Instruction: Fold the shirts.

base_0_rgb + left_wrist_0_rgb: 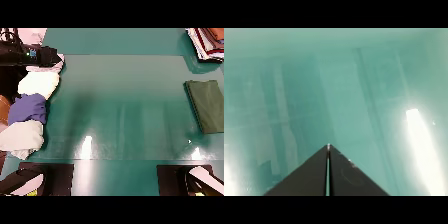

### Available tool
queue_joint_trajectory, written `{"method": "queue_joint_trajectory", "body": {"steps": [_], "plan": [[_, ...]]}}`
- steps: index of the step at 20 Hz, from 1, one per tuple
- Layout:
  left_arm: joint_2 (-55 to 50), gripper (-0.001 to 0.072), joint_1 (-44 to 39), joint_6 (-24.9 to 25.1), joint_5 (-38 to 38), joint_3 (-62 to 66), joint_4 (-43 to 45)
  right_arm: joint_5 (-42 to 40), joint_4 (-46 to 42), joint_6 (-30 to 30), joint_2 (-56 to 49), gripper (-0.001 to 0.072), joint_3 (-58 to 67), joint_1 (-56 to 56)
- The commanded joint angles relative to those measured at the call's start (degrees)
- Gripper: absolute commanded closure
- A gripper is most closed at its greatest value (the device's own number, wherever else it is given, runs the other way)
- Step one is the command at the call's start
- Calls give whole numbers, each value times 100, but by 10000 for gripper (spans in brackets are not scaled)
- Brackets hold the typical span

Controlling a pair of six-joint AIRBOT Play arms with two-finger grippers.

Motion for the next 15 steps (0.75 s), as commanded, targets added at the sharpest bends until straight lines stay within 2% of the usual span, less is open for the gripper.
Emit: {"method": "queue_joint_trajectory", "body": {"steps": [1, 3, 6, 7, 8, 9, 12, 15], "plan": [[-2, 683, -4, 15, 114, 0, 4, 358, 1176, 144, 103, 201, 387, 282], [-2, 683, -2, 15, 118, 0, 0, 275, 1738, 140, 295, 202, 269, 1010], [-2, 683, -2, 15, 116, 0, 0, 151, 1735, 140, 542, 218, 151, 2417], [-2, 684, -2, 15, 118, 0, 0, 114, 1700, 140, 608, 339, 153, 2850], [-2, 683, -2, 15, 118, 0, 0, 35, 1674, 140, 673, 553, 153, 3268], [-2, 683, -2, 15, 118, 0, 0, -50, 1670, 138, 734, 695, 153, 3617], [-2, 683, -2, 15, 116, 0, 0, -402, 1661, 96, 905, 696, 153, 4402], [-2, 683, -2, 15, 118, 0, 0, -503, 1663, 98, 946, 696, 155, 4666]]}}
